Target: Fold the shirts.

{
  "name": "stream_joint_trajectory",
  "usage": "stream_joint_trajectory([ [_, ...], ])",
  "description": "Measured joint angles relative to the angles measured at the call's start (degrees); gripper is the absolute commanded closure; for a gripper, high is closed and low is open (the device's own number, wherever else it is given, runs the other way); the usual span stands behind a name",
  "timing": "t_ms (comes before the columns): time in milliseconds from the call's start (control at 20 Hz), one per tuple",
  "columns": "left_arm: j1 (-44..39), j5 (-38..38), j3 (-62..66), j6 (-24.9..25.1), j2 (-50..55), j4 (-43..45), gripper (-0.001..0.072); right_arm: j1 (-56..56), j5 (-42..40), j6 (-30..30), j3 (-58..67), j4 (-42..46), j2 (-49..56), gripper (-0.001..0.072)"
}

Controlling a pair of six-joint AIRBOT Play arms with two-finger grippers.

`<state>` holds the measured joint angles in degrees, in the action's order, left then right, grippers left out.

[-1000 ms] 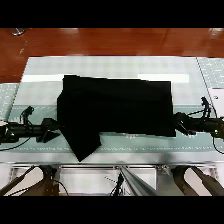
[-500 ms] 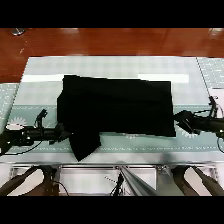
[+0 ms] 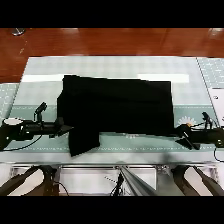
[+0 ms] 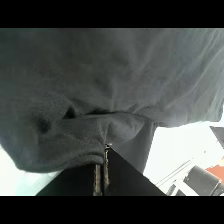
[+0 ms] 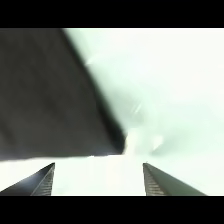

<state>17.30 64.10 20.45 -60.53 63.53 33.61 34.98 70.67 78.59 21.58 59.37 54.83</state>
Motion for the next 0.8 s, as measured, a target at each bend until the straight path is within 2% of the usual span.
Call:
stream_joint_trajectory([
  [200, -0.02, 0.07, 0.24, 0.02, 0.0, -0.37, 0.0681, -1.77, -1.95, -0.44, -0.59, -4.11, 3.63, 0.0078],
  [300, -0.02, 0.09, 0.28, 0.02, 0.0, -0.46, 0.0681, -2.1, -2.51, -1.81, -0.39, -6.84, 5.38, 0.0105],
  [350, -0.02, 0.07, 0.33, 0.02, 0.0, -0.61, 0.0682, -2.21, -3.04, -2.47, -0.2, -8.13, 6.16, 0.0249],
  [400, -0.02, 0.07, 0.42, 0.04, 0.0, -0.61, 0.0682, -2.36, -5.44, -3.21, 0.11, -8.96, 6.88, 0.052],
  [450, -0.02, 0.07, 0.57, 0.04, 0.0, -0.61, 0.0681, -2.36, -7.96, -3.96, 0.28, -9.25, 7.45, 0.0688],
  [550, -0.02, 0.13, 1.46, 0.07, 0.0, -0.61, 0.0682, -2.38, -9.38, -6.4, 0.74, -10.4, 8.11, 0.0688],
  [800, -0.07, 2.47, 8.74, -0.11, 0.02, -0.66, 0.0682, -2.43, -6.16, -10.49, 6.91, -12.31, 8.63, 0.0689],
])
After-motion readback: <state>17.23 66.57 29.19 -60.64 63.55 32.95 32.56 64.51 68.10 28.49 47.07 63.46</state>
